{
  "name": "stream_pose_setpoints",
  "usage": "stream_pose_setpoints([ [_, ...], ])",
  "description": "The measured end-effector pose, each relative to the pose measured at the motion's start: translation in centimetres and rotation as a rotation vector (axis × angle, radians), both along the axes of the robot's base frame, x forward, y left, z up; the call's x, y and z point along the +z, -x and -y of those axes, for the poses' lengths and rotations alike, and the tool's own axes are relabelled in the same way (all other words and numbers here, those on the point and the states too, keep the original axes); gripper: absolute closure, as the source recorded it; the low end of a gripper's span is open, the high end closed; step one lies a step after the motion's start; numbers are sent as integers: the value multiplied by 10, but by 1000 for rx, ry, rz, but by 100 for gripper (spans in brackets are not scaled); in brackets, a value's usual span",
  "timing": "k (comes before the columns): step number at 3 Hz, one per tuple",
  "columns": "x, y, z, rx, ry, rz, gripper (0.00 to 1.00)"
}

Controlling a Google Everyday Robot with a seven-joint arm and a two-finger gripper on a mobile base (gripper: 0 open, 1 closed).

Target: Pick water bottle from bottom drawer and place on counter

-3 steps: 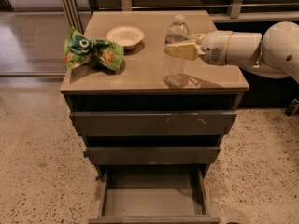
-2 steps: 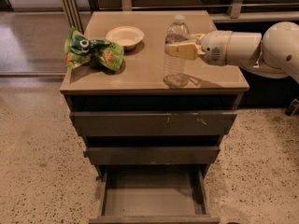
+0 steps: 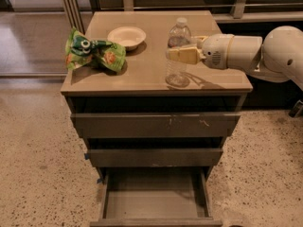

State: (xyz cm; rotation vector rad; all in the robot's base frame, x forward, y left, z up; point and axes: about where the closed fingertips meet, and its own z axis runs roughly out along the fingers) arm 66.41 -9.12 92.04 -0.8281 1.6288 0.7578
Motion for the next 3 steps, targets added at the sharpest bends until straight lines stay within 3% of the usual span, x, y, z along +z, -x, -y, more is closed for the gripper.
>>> stream_pose_setpoints([
  [2, -13, -3, 0, 0, -16, -1, 96],
  [3, -16, -5, -1, 14, -24, -5, 100],
])
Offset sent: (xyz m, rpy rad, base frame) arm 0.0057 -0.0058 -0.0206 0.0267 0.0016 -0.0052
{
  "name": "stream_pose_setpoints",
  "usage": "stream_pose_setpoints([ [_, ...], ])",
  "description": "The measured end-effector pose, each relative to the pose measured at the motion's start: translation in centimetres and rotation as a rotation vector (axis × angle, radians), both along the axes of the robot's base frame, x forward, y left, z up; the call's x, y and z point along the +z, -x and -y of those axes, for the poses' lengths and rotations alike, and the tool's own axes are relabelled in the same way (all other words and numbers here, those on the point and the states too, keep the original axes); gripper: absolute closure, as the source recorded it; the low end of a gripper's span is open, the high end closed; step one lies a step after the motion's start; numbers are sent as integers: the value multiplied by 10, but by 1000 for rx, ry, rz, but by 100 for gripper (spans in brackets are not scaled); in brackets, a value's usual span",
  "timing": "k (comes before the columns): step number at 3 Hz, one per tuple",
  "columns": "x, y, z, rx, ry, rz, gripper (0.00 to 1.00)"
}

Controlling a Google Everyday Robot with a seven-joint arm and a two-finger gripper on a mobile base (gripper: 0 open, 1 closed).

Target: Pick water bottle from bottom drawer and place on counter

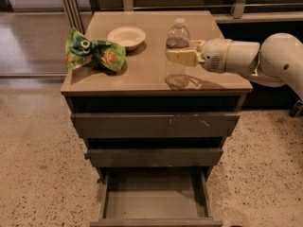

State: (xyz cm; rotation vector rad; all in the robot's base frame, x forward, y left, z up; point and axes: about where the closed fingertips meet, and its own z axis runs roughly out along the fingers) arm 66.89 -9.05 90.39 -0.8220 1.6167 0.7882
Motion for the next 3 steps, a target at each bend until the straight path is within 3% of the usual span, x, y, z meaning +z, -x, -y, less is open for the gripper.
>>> stream_pose_setpoints([
  [1, 1, 0, 0, 0, 0, 0, 100],
  [3, 3, 0, -4, 59, -20, -4, 100],
])
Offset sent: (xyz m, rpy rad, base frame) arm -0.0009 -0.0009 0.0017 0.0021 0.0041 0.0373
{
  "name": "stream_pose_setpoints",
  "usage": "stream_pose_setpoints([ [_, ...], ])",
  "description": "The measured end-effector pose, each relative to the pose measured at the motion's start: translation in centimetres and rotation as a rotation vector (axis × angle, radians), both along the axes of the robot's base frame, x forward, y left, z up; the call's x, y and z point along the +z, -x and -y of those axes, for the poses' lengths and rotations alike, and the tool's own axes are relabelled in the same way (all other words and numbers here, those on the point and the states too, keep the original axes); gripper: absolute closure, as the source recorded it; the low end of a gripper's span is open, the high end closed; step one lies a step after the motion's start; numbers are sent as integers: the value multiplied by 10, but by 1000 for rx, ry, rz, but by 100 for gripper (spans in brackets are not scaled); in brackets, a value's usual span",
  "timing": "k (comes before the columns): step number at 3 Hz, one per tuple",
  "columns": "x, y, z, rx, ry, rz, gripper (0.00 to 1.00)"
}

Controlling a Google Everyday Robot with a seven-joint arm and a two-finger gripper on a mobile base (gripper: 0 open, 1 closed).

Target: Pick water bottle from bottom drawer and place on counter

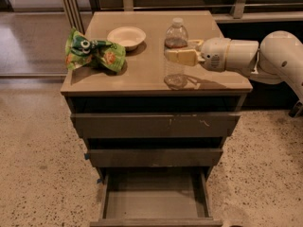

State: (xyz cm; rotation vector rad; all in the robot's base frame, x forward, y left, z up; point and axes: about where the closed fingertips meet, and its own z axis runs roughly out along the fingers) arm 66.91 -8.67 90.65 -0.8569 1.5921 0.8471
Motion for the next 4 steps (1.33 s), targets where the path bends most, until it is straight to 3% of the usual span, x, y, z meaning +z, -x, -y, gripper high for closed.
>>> stream_pose_setpoints([
  [2, 1, -2, 1, 60, -52, -12, 100],
  [4, 13, -7, -2, 102, -10, -20, 100],
])
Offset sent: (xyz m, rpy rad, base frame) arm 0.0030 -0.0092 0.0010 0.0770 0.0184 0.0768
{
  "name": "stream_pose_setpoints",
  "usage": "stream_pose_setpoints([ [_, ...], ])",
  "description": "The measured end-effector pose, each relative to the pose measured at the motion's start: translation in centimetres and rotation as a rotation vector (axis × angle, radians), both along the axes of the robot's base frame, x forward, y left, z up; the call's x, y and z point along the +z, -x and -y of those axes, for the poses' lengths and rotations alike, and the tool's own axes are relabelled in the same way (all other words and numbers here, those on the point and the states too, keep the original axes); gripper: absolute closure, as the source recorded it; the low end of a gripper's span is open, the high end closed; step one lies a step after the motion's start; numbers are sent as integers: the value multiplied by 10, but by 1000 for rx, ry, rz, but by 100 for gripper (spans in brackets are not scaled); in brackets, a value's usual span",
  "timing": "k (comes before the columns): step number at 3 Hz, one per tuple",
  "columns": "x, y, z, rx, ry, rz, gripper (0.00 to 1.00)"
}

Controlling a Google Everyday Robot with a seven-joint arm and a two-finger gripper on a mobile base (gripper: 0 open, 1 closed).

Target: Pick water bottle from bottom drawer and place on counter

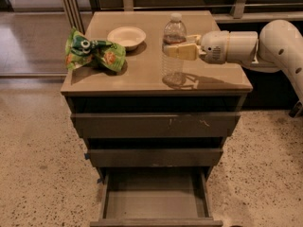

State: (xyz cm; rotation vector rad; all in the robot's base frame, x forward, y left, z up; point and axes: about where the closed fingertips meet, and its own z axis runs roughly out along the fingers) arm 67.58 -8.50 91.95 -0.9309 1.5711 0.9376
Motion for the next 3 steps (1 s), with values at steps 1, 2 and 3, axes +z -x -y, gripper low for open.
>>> stream_pose_setpoints([
  [1, 13, -4, 1, 4, 28, 17, 100],
  [2, 18, -5, 0, 3, 35, 42, 100],
  [3, 19, -4, 0, 0, 32, 72, 100],
])
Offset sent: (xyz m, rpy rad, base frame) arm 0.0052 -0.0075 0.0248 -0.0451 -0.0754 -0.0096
